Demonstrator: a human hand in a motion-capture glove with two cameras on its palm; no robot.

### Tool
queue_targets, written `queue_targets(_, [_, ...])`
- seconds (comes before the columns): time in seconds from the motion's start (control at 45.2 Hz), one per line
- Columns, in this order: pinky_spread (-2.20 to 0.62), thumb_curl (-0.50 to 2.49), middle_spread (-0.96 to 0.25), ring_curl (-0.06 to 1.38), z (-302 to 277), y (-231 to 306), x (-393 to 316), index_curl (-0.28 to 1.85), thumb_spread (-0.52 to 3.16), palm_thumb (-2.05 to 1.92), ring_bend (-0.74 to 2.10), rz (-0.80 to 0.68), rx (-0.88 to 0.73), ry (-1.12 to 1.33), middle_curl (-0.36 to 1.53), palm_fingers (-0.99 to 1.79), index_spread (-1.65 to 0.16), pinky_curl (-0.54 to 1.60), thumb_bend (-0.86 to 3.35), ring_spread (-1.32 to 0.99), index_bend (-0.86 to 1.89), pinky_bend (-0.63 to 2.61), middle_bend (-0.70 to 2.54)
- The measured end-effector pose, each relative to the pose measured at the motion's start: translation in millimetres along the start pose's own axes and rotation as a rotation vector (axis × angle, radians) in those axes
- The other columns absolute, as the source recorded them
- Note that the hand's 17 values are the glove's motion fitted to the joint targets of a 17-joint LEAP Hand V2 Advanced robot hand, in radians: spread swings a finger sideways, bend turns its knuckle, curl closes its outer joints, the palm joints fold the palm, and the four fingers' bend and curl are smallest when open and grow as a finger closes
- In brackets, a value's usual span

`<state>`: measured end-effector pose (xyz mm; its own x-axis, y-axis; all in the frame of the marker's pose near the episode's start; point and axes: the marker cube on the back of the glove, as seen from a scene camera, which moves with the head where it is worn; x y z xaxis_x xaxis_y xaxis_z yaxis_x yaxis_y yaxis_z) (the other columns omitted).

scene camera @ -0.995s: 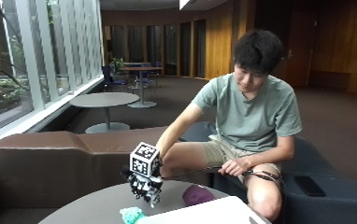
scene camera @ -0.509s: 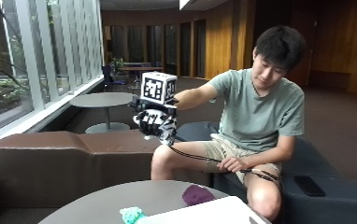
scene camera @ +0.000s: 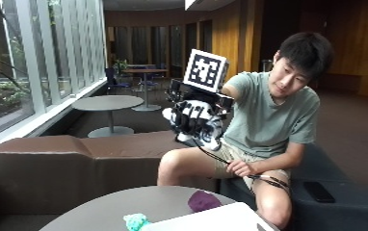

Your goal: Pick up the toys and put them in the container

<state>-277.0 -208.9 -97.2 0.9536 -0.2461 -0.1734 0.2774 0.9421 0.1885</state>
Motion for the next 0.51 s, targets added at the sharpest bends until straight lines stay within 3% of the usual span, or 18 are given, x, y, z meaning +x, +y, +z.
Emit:
queue_targets(0.111, [-0.28, 0.99, -0.23, 0.67, 6.1, -28.1, -31.6, 0.84, 0.43, 0.59, 1.19, -0.087, -0.006, -0.009, 0.78, 0.96, -0.31, 0.49, 0.09, -0.39, 1.06, 0.86, 1.23])
queue_targets(0.199, [-0.28, 1.01, -0.23, 0.68, 18.0, -50.5, -62.0, 0.87, 0.41, 0.59, 1.20, -0.026, -0.024, -0.022, 0.79, 0.95, -0.31, 0.49, 0.08, -0.38, 1.06, 0.87, 1.24])
queue_targets(0.509, [-0.28, 1.09, -0.22, 0.68, 58.4, -86.2, -117.7, 0.96, 0.38, 0.59, 1.21, -0.094, -0.038, -0.165, 0.80, 0.91, -0.30, 0.51, 0.06, -0.38, 1.02, 0.89, 1.25])
